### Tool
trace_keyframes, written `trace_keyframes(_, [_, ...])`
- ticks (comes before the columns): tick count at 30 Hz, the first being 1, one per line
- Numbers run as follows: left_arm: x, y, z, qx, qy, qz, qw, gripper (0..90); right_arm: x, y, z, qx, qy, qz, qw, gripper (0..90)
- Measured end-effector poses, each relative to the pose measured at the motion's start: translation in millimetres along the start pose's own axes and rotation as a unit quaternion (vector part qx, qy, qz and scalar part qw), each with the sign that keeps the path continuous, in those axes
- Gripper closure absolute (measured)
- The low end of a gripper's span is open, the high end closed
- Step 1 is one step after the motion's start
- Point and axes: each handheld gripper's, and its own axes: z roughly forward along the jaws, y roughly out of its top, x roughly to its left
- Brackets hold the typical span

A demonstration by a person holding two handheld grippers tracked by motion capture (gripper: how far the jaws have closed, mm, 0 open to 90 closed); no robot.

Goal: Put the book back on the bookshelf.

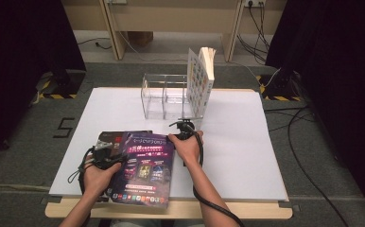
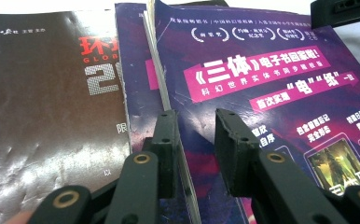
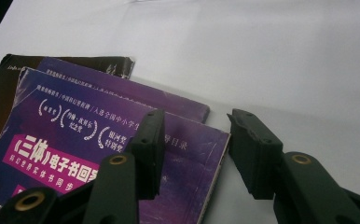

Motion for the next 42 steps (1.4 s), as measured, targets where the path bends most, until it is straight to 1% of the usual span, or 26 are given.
trace_keyframes(8, [-0.9, 0.8, 0.2, 0.002, 0.004, 0.001, 1.0000, 70.2, -5.3, -1.5, -2.7, 0.003, 0.016, 0.030, 0.9994, 60.7])
trace_keyframes(9, [-1.5, 0.8, 0.1, 0.002, 0.006, 0.001, 1.0000, 70.3, -5.7, -2.2, -3.0, 0.002, 0.015, 0.028, 0.9995, 60.9])
trace_keyframes(11, [-3.1, 1.0, 0.2, 0.002, 0.010, 0.004, 0.9999, 70.5, -6.9, -3.3, -4.6, 0.004, 0.019, 0.034, 0.9992, 61.6])
trace_keyframes(12, [-4.3, 1.2, 0.2, 0.003, 0.015, 0.008, 0.9998, 70.6, -8.0, -3.9, -5.0, 0.003, 0.022, 0.037, 0.9991, 61.7])
trace_keyframes(13, [-6.1, 1.3, 0.1, 0.003, 0.022, 0.015, 0.9996, 70.7, -8.1, -4.3, -5.4, 0.005, 0.024, 0.045, 0.9987, 61.7])
trace_keyframes(15, [-8.4, 1.2, 0.1, 0.002, 0.028, 0.020, 0.9994, 70.8, -9.7, -4.0, -5.3, 0.004, 0.029, 0.043, 0.9986, 61.3])
trace_keyframes(19, [-4.6, 0.5, 0.1, 0.001, 0.016, 0.005, 0.9999, 70.9, -7.5, -4.5, -5.1, 0.002, 0.023, 0.033, 0.9992, 59.8])
trace_keyframes(21, [-3.9, 0.6, 0.0, 0.002, 0.014, 0.003, 0.9999, 70.8, -7.3, -4.8, -5.1, 0.001, 0.022, 0.034, 0.9992, 59.6])
trace_keyframes(23, [-4.0, 0.9, 0.2, 0.002, 0.014, 0.001, 0.9999, 70.8, -5.8, -5.2, -5.3, 0.001, 0.018, 0.029, 0.9994, 58.6])
trace_keyframes(25, [-3.9, 1.2, 0.2, 0.003, 0.014, -0.001, 0.9999, 70.9, -4.2, -5.6, -5.4, 0.001, 0.014, 0.031, 0.9994, 58.4])
trace_keyframes(26, [-4.0, 1.2, 0.2, 0.003, 0.014, -0.001, 0.9999, 70.9, -4.6, -5.9, -5.8, 0.002, 0.015, 0.037, 0.9992, 58.5])
trace_keyframes(28, [-4.1, 1.2, 0.3, 0.003, 0.014, -0.003, 0.9999, 71.0, -5.4, -6.7, -7.8, 0.016, 0.028, 0.067, 0.9972, 58.9])
trace_keyframes(29, [-4.1, 1.4, 0.3, 0.003, 0.015, -0.002, 0.9999, 71.0, -6.1, -7.3, -8.4, 0.019, 0.033, 0.073, 0.9966, 59.0])
trace_keyframes(33, [-2.6, 1.1, 0.1, 0.003, 0.011, -0.007, 0.9999, 71.0, -7.1, -9.3, -8.9, 0.019, 0.041, 0.073, 0.9964, 59.9])
trace_keyframes(34, [-2.3, 1.0, 0.2, 0.003, 0.010, -0.009, 0.9999, 71.1, -6.8, -9.7, -9.6, 0.021, 0.040, 0.076, 0.9960, 60.6])
trace_keyframes(35, [-2.1, 1.1, 0.2, 0.003, 0.010, -0.009, 0.9999, 71.1, -6.6, -10.4, -10.1, 0.022, 0.040, 0.073, 0.9963, 60.9])
trace_keyframes(40, [-3.1, 2.0, 0.3, 0.006, 0.012, -0.006, 0.9999, 71.1, -7.1, -13.5, -11.7, 0.021, 0.043, 0.074, 0.9961, 63.6])
trace_keyframes(42, [-2.9, 1.9, 0.2, 0.006, 0.012, -0.007, 0.9999, 71.1, -6.4, -13.5, -13.5, 0.019, 0.044, 0.068, 0.9966, 65.2])
